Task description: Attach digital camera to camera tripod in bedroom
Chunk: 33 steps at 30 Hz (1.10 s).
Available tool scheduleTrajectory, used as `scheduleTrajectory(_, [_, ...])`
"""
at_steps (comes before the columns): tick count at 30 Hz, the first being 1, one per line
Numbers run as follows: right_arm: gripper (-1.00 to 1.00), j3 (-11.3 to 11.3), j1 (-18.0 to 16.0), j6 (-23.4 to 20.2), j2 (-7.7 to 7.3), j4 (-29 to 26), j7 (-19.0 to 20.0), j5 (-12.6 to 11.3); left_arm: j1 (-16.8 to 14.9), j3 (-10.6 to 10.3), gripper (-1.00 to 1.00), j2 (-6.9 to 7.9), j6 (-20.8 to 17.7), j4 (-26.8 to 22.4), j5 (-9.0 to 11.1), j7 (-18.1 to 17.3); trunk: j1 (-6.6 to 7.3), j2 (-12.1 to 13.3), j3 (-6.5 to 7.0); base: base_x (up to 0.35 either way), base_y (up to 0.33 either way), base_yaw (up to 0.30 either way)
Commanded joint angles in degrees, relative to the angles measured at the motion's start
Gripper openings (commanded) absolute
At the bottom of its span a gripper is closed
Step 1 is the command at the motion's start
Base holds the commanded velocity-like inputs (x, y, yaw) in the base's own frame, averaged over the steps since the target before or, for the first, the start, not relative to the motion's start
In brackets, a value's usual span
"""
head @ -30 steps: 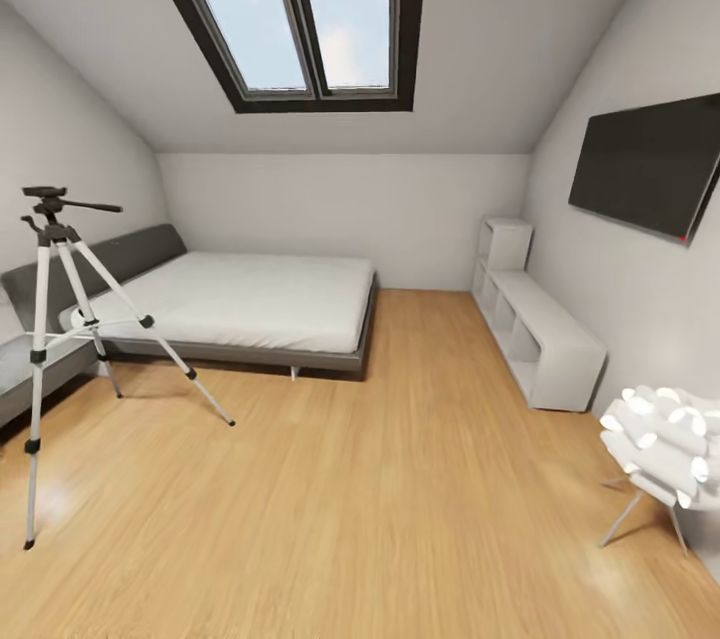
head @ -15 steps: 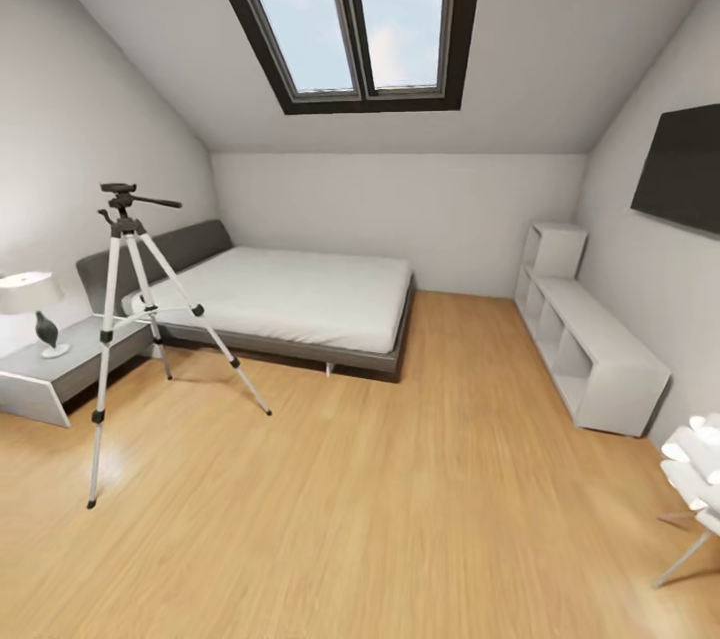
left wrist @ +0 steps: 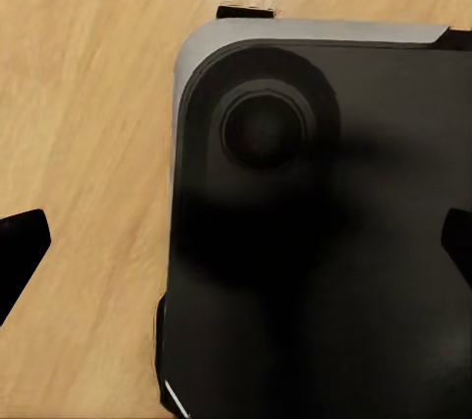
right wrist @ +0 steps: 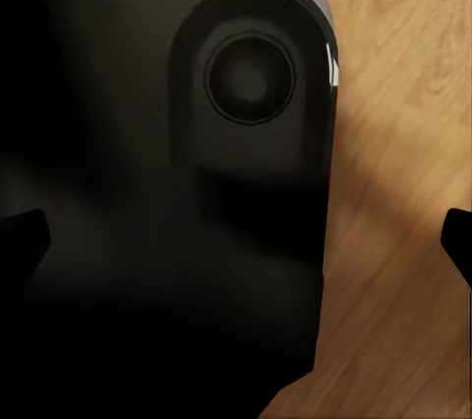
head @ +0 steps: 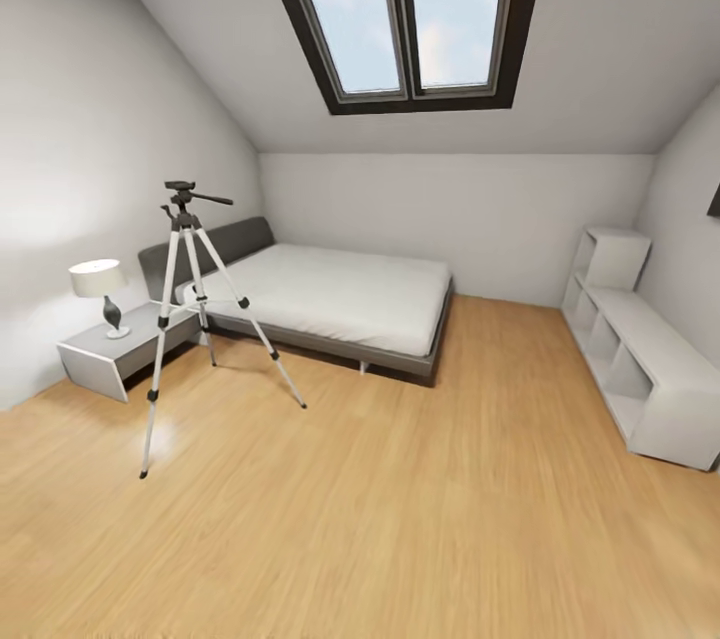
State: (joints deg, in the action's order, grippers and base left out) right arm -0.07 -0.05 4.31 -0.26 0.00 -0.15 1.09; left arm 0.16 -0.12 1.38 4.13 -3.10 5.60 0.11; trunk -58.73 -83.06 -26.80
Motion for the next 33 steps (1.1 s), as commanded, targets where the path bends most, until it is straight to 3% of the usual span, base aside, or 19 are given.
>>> scheduleTrajectory(1, [1.00, 0.0, 0.0, 0.2, -0.01, 0.0, 0.0, 0.1, 0.0, -0.1, 1.00, 0.06, 0.1, -0.1, 0.6, 0.0, 0.00, 0.0, -0.04, 0.000, 0.000, 0.268])
scheduleTrajectory(33, [1.00, -0.1, 0.0, 0.6, 0.07, 0.0, 0.0, 0.1, 0.0, -0.1, 1.00, 0.00, 0.3, -0.1, 0.7, 0.1, 0.00, 0.0, -0.04, 0.000, 0.000, 0.268])
